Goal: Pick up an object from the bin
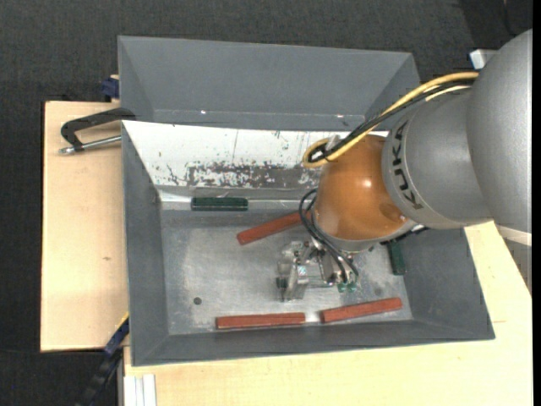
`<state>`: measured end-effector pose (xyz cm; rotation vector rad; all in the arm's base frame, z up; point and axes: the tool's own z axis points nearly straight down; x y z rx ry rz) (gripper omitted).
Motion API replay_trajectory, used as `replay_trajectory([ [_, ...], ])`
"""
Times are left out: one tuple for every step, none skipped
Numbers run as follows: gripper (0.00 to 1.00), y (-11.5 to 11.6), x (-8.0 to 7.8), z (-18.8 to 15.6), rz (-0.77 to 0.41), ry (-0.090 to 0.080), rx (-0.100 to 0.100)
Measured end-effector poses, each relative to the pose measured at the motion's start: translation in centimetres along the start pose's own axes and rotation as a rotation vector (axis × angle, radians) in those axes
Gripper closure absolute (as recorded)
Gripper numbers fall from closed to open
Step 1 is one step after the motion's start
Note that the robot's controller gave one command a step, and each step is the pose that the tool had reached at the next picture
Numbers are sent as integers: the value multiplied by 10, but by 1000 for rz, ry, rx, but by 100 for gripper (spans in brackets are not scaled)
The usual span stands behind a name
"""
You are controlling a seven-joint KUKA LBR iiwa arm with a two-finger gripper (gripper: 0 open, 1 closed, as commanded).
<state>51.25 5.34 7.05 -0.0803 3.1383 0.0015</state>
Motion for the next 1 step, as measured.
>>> replay_trajectory([
  [100, -4, -21, -159, 41, -6, 0],
])
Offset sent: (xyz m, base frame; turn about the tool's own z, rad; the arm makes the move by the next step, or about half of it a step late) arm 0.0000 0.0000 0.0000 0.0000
